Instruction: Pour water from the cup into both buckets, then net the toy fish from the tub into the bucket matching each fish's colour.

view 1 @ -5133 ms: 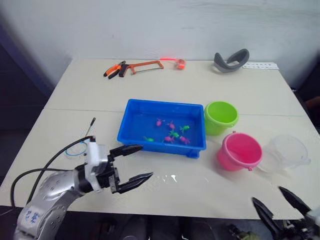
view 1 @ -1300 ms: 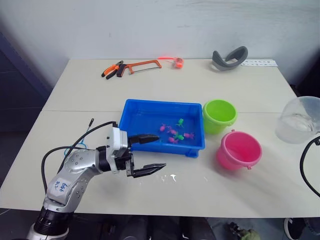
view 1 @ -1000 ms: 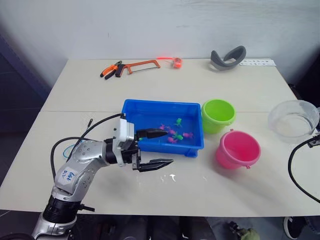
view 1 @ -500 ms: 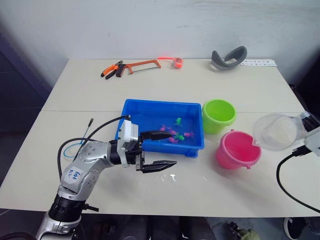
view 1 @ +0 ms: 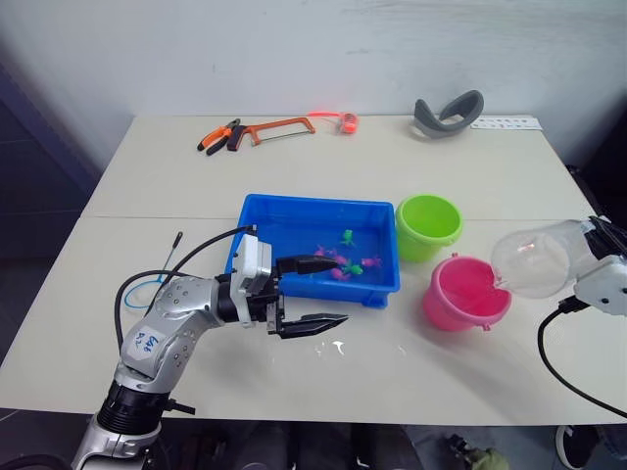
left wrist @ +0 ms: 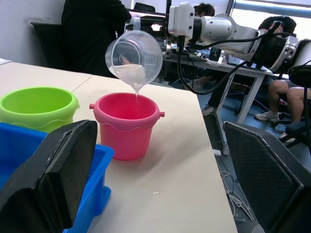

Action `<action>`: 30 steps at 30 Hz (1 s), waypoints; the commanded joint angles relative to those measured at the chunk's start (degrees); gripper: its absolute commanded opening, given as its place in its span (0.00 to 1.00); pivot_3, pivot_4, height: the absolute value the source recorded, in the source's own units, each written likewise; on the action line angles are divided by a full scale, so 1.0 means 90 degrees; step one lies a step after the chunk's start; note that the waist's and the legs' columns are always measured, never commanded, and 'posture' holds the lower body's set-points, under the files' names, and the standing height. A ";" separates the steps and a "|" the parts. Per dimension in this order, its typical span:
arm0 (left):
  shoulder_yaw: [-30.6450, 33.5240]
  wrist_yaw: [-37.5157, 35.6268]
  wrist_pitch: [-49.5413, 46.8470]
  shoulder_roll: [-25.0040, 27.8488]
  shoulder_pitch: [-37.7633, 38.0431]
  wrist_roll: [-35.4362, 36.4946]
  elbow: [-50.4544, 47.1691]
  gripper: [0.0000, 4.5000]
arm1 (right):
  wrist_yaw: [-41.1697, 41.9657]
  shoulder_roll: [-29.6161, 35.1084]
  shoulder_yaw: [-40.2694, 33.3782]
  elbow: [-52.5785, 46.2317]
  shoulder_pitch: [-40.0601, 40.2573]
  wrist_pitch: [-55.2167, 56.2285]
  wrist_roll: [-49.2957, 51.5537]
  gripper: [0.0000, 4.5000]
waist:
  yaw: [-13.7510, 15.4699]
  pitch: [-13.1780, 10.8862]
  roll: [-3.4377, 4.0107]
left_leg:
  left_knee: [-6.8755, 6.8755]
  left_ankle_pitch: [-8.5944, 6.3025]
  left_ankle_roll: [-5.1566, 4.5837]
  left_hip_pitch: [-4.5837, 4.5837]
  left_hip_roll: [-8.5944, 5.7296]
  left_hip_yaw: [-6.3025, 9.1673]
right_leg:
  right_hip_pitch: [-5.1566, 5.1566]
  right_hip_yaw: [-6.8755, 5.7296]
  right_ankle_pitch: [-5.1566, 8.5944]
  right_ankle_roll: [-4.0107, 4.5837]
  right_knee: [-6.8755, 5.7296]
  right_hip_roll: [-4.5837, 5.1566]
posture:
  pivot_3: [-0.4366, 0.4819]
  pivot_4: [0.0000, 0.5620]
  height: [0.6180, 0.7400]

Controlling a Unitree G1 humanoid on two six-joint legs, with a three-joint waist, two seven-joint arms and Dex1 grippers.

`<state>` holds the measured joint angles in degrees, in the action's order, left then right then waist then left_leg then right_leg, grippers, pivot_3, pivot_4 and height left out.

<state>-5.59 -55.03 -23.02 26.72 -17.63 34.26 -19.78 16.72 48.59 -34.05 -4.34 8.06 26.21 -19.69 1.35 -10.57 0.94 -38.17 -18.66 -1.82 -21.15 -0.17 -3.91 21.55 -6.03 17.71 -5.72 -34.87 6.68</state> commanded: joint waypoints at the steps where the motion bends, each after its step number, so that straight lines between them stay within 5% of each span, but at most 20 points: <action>1: 0.0043 0.0006 0.0076 -0.0023 -0.0083 0.0021 -0.0121 1.00 | -0.0309 0.0079 -0.0054 -0.0051 -0.0075 0.0129 -0.0166 0.02 | 0.0003 0.0000 0.0000 | 0.0000 0.0000 0.0000 0.0000 0.0000 0.0001 | 0.0000 -0.0001 0.0000 0.0000 -0.0001 0.0000 | 0.48 0.27 1.00; 15: 0.0068 0.0058 0.0078 -0.0005 -0.0032 0.0014 -0.0158 1.00 | -0.0541 -0.0034 -0.0004 0.0414 0.0003 0.0354 0.0068 0.02 | 0.0000 0.0000 0.0000 | 0.0000 0.0003 0.0001 0.0001 0.0000 0.0002 | 0.0000 0.0000 0.0000 0.0000 -0.0003 -0.0001 | 0.48 0.27 1.00; 30: 0.0648 0.0278 -0.0137 0.0052 0.0055 0.0348 -0.0038 1.00 | 0.0958 -0.0857 -0.0386 0.0024 -0.0628 -0.2504 0.4712 0.02 | -0.0004 -0.0003 -0.0005 | -0.0001 0.0005 -0.0003 0.0002 0.0005 0.0008 | -0.0004 -0.0002 -0.0001 0.0001 -0.0014 0.0002 | 0.48 0.27 1.00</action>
<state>-1.68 -53.18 -23.98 27.19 -16.94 35.76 -19.52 24.18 40.68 -34.35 -0.58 3.26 7.32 16.38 1.31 -10.59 0.90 -38.18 -18.62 -1.84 -21.14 -0.12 -3.83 21.51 -6.05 17.70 -5.71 -35.02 6.71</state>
